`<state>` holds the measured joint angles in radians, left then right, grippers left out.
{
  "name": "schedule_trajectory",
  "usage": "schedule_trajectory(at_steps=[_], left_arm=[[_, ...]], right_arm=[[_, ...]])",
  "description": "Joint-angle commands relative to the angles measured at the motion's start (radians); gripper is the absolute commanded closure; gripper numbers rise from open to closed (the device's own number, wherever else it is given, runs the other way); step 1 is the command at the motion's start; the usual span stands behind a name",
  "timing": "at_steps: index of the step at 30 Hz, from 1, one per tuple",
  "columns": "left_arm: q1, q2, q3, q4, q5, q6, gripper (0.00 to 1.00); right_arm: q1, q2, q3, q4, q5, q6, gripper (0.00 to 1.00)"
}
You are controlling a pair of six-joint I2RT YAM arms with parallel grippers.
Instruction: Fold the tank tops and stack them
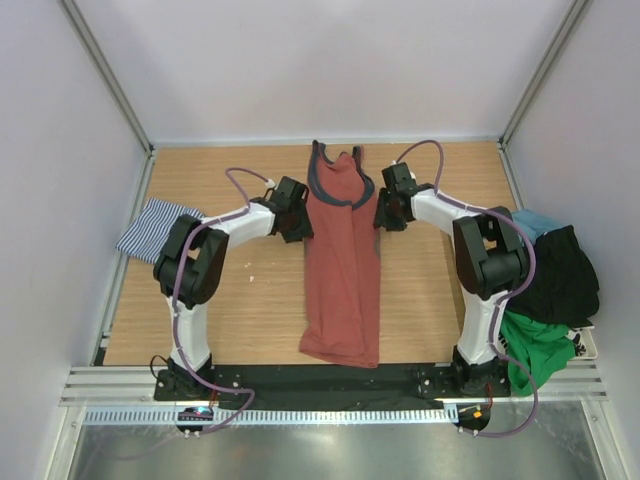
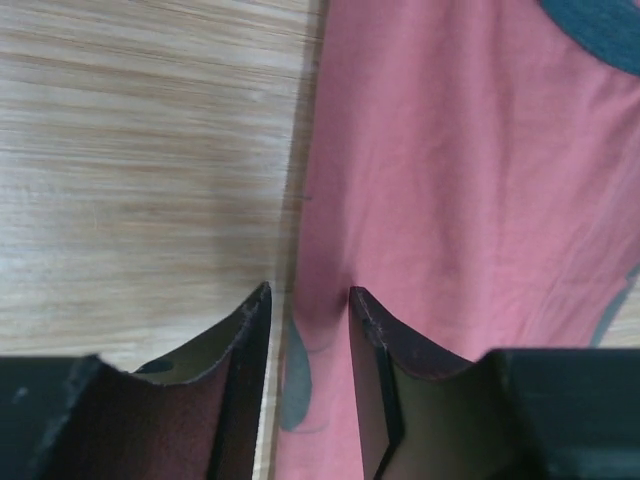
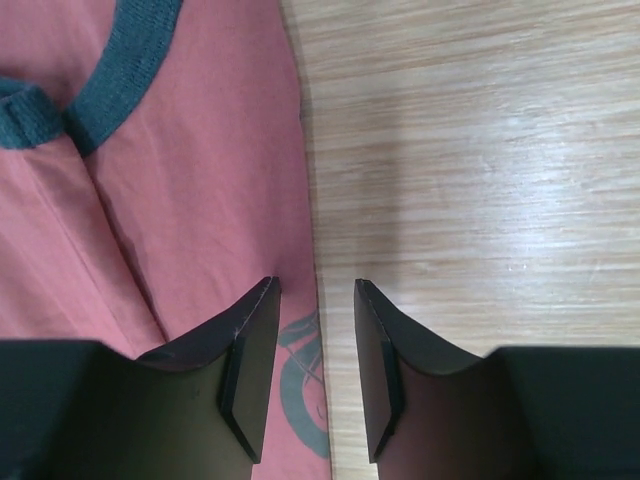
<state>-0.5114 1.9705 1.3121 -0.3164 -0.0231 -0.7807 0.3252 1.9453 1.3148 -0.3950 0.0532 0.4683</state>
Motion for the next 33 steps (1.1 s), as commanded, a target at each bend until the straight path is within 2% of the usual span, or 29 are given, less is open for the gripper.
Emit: schedule_trajectory(at_steps=[1,5,6,7,8,9,12,19,20,21,22,24,25,29,33], left_arm=[[0.024,0.03,0.039,-0.018,0.005,0.02,0.63],[0.043,0.059,0.059,-0.018,0.005,0.021,0.76],[0.051,0.068,0.064,-0.019,0.008,0.021,0.83],[0.057,0.074,0.068,-0.018,0.008,0.021,0.83],[0.062,0.079,0.081,-0.021,0.006,0.021,0.92],[0.07,0.083,0.087,-0.023,0.0,0.021,0.96],[0.092,0.105,0.114,-0.035,-0.023,0.018,1.0],[0.145,0.16,0.229,-0.061,-0.067,0.024,1.0],[0.148,0.174,0.266,-0.079,-0.064,0.037,0.96],[0.151,0.174,0.282,-0.091,-0.058,0.049,0.9],[0.151,0.168,0.288,-0.102,-0.052,0.058,0.8],[0.148,0.104,0.241,-0.095,-0.06,0.055,0.69],[0.145,0.078,0.181,-0.083,-0.054,0.054,0.63],[0.108,-0.076,0.029,-0.049,-0.047,0.026,0.57],[0.005,-0.246,-0.123,-0.013,-0.066,-0.035,0.51]], right_arm=[[0.012,0.024,0.058,-0.018,0.036,-0.017,0.59],[0.021,0.069,0.095,-0.031,0.039,-0.02,0.65],[0.023,0.089,0.116,-0.041,0.045,-0.023,0.71],[0.023,0.098,0.127,-0.041,0.048,-0.025,0.74],[0.023,0.106,0.139,-0.05,0.054,-0.025,0.78],[0.023,0.116,0.152,-0.054,0.06,-0.025,0.82],[0.023,0.165,0.24,-0.077,0.088,-0.026,0.97],[0.025,0.339,0.525,-0.201,0.119,-0.022,0.98],[0.023,0.363,0.556,-0.223,0.116,-0.022,0.95],[0.026,0.365,0.575,-0.235,0.106,-0.023,0.81],[0.026,0.353,0.558,-0.235,0.109,-0.025,0.78],[0.029,0.27,0.452,-0.19,0.102,-0.02,0.67],[0.029,0.23,0.41,-0.153,0.102,-0.019,0.65],[0.028,0.04,0.201,-0.09,0.079,-0.016,0.59],[0.047,-0.171,-0.032,-0.064,0.071,-0.017,0.57]])
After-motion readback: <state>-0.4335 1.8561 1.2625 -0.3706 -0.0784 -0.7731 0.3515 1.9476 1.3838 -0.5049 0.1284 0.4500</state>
